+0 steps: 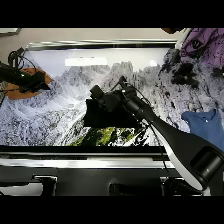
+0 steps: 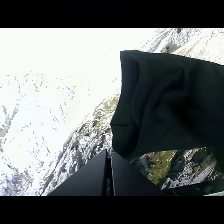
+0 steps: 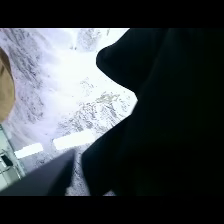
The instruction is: Fold the clothes and pants, and hang the long-sleeved shirts on hangers.
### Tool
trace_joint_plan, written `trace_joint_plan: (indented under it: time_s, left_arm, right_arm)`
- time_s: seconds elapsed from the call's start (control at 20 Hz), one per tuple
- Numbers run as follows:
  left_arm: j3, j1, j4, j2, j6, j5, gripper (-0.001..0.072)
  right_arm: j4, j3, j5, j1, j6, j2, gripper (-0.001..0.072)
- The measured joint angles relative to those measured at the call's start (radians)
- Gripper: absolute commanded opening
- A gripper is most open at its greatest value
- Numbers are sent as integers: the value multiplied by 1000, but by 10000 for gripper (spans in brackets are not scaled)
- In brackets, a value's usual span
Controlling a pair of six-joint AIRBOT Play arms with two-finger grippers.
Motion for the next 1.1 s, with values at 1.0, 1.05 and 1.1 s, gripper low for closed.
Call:
trace_joint_plan:
  time_s: [1.0, 1.05, 1.1]
  left_arm:
    - [0, 1, 0, 2, 24, -2, 20]
    - [0, 1, 0, 2, 27, -2, 21]
    - [0, 1, 0, 2, 29, -2, 20]
  right_arm:
    - [363, -127, -513, -811, -952, 145, 583]
    - [403, -156, -535, -835, -1015, 123, 583]
    - [442, -185, -552, -850, -1074, 99, 582]
